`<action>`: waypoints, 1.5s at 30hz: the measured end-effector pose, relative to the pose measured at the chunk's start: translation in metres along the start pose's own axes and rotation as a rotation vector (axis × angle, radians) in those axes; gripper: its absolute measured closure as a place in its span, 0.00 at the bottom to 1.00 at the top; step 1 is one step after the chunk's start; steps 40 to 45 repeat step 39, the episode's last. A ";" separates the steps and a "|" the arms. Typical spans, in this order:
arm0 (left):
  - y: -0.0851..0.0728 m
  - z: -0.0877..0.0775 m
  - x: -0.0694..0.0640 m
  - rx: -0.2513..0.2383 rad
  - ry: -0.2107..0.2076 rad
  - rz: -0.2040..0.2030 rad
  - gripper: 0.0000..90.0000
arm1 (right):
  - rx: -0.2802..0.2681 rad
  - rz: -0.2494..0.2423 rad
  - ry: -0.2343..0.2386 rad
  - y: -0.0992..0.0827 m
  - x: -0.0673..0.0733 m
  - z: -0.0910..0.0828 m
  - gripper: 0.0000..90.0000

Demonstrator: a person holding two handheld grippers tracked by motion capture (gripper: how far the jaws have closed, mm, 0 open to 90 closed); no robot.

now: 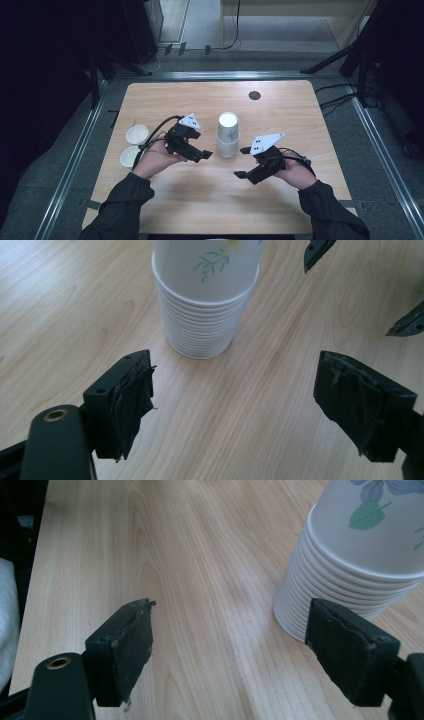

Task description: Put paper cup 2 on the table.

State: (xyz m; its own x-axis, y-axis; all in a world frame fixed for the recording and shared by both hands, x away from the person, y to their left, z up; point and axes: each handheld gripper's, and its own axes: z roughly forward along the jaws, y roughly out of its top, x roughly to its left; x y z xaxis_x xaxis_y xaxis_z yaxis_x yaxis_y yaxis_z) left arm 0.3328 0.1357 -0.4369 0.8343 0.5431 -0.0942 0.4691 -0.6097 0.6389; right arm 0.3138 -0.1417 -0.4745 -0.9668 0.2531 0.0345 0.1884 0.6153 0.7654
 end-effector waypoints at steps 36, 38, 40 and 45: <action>-0.016 0.018 -0.013 -0.046 0.047 -0.007 0.18 | 0.013 -0.002 0.010 -0.004 0.004 0.000 0.22; -0.016 0.017 -0.012 -0.046 0.046 -0.009 0.18 | 0.013 -0.002 0.011 -0.004 0.004 0.000 0.22; -0.017 0.017 -0.012 -0.048 0.048 -0.011 0.18 | 0.012 -0.002 0.010 -0.004 0.003 0.000 0.22; -0.017 0.017 -0.012 -0.048 0.048 -0.011 0.18 | 0.012 -0.002 0.010 -0.004 0.003 0.000 0.22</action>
